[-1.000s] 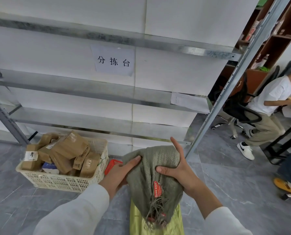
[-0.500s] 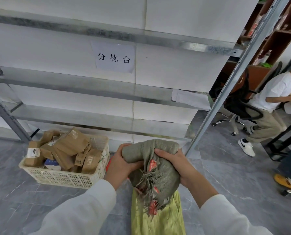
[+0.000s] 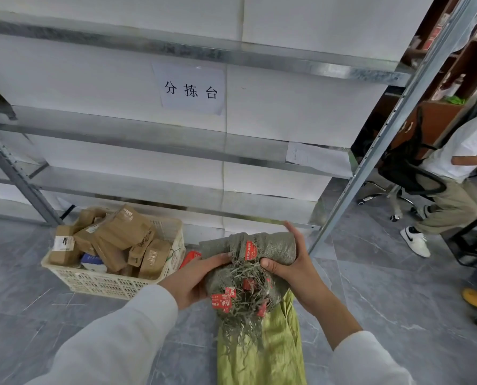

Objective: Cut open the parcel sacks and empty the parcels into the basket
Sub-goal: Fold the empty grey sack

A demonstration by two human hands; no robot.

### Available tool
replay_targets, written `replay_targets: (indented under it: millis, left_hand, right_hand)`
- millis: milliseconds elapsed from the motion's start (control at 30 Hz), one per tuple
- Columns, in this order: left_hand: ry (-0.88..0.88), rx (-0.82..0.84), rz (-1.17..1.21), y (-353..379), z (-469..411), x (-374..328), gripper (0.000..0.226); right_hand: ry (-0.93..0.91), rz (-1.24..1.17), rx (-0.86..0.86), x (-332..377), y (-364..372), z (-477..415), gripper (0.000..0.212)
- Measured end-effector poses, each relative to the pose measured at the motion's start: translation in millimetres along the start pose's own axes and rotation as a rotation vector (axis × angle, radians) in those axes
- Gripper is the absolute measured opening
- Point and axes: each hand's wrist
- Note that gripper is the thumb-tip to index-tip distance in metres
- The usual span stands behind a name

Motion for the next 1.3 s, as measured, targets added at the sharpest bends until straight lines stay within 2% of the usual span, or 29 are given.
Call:
replay_targets:
  millis: [133, 200, 267, 300, 400, 500, 567, 633, 767, 833, 933, 1033, 1133, 1233, 1300]
  left_hand:
    - [0.059, -0.027, -0.069, 18.7, -7.1, 5.7, 0.069]
    - [0.153, -0.105, -0.226, 29.1, -12.1, 9.7, 0.097]
    - [0.255, -0.204, -0.338, 36.2, -17.6, 12.7, 0.113]
    - [0.300, -0.241, -0.353, 37.6, -20.5, 13.1, 0.112]
    - [0.391, -0.341, -0.326, 42.9, -24.8, 11.0, 0.095]
    - [0.433, -0.406, -0.334, 51.3, -34.2, 8.2, 0.084]
    - [0.461, -0.430, -0.300, 59.4, -42.3, 6.6, 0.073]
    - [0.447, -0.445, -0.271, 68.5, -53.8, 5.2, 0.074]
    - [0.400, -0.478, -0.231, 76.8, -86.1, -5.5, 0.094]
    - [0.413, -0.492, -0.286, 71.8, -111.5, -20.1, 0.090]
    - [0.447, -0.463, -0.342, 58.6, -158.3, -52.7, 0.071]
    - [0.526, -0.423, -0.467, 36.8, -215.8, -97.9, 0.065]
    - [0.514, -0.315, -0.527, 13.1, -273.6, -145.5, 0.060]
    - [0.512, -0.263, -0.536, -6.2, -334.1, -195.3, 0.062]
    - [0.512, -0.252, -0.525, -18.3, -375.6, -228.7, 0.061]
  right_hand:
    - [0.052, -0.043, -0.124, 0.4, -10.3, -0.7, 0.065]
    - [0.080, -0.046, -0.187, 3.3, -16.9, -1.9, 0.051]
    - [0.111, -0.037, -0.160, 7.1, -22.6, -3.9, 0.036]
    - [0.136, -0.028, -0.120, 8.8, -25.9, -4.8, 0.035]
    - [0.224, -0.056, -0.016, 14.4, -36.6, -6.7, 0.058]
    - [0.259, -0.256, 0.018, 11.0, -54.2, -12.6, 0.073]
    - [0.243, -0.268, 0.005, 12.8, -64.2, -17.3, 0.077]
    - [0.211, -0.214, -0.013, 13.1, -70.9, -24.5, 0.071]
    - [0.166, -0.080, -0.091, 5.1, -81.2, -53.6, 0.053]
    - [0.154, -0.062, -0.098, 3.9, -84.1, -81.5, 0.054]
    - [0.140, 0.011, -0.122, 4.8, -85.3, -135.2, 0.051]
    - [0.135, 0.228, -0.228, 3.8, -88.4, -201.5, 0.038]
    - [0.140, 0.391, -0.268, 5.2, -91.1, -272.8, 0.027]
    - [0.164, 0.381, -0.305, 14.1, -91.4, -347.9, 0.012]
    - [0.194, 0.304, -0.307, 20.5, -91.9, -400.2, 0.014]
Point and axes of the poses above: each hand's wrist, its own z-axis away from the middle knuckle, its own y-axis out of the palm, x = y × z, and after that the axes turned 3 degrees about z, right-handed
